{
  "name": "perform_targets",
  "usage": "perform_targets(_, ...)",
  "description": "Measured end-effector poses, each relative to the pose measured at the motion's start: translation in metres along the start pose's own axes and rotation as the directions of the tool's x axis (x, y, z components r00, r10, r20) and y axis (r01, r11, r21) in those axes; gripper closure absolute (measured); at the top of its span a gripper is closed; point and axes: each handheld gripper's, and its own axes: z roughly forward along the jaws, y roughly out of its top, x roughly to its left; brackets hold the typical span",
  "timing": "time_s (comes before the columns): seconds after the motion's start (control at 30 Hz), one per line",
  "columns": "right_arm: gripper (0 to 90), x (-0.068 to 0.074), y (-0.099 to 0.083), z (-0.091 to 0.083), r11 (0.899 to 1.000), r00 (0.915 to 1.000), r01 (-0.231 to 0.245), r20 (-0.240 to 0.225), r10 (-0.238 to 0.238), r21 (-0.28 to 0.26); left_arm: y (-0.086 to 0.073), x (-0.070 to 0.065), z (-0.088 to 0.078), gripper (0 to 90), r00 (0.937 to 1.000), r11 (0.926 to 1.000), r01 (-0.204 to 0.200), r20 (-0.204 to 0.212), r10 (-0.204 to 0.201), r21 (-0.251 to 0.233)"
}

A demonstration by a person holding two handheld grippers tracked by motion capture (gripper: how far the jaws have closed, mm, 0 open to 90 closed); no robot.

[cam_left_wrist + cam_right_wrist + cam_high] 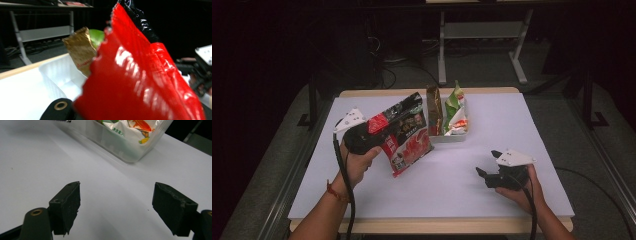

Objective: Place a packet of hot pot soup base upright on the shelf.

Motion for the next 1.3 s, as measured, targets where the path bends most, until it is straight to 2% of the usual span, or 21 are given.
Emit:
perform_targets(0.13, 21.8, 0.001, 0.0, 0.0, 1.0, 1.0, 0.004, 0.0, -0.004, 0.003, 0.008, 0.005, 0.0, 81.6, 0.9989, 0.9997, 0.015, -0.044, -0.016, -0.02)
perform_targets(0.27, 21.9, 0.001, 0.0, 0.001, 1.0, 1.0, 0.005, 0.0, -0.005, 0.004, 0.013, 0.009, 0.002, 81.6, 0.9965, 0.9998, 0.012, -0.082, -0.014, -0.018)
perform_targets(0.43, 21.9, 0.002, 0.0, 0.001, 1.0, 0.9999, 0.01, 0.009, -0.01, 0.009, 0.018, 0.016, 0.009, 81.5, 0.9902, 0.9998, 0.012, -0.139, -0.014, -0.013)
perform_targets(0.7, 22.1, 0.002, -0.001, 0.003, 1.0, 0.9999, 0.009, 0.008, -0.01, 0.021, 0.027, 0.022, 0.024, 81.4, 0.9823, 0.9993, 0.036, -0.183, -0.037, -0.011)
perform_targets(0.83, 22.1, 0.003, 0.0, 0.003, 1.0, 0.9999, 0.016, 0.005, -0.016, 0.022, 0.032, 0.023, 0.036, 81.4, 0.9752, 0.9994, 0.034, -0.219, -0.034, -0.005)
perform_targets(1.0, 22.1, 0.002, -0.001, 0.004, 1.0, 0.9999, 0.014, 0.004, -0.014, 0.023, 0.033, 0.027, 0.052, 81.4, 0.9633, 0.998, 0.062, -0.262, -0.059, 0.007)
perform_targets(1.1, 22.2, 0.002, -0.001, 0.004, 1.0, 0.9999, 0.013, -0.001, -0.013, 0.025, 0.037, 0.029, 0.062, 81.4, 0.9568, 0.9978, 0.065, -0.285, -0.059, 0.012)
perform_targets(1.2, 22.2, 0.003, -0.002, 0.005, 1.0, 0.9999, 0.013, -0.003, -0.013, 0.027, 0.041, 0.029, 0.071, 81.4, 0.9499, 0.9986, 0.051, -0.309, -0.046, 0.011)
perform_targets(1.3, 22.4, 0.003, -0.002, 0.005, 0.999, 0.9998, 0.018, -0.004, -0.018, 0.03, 0.046, 0.027, 0.079, 81.5, 0.9392, 0.9989, 0.042, -0.342, -0.033, 0.019)
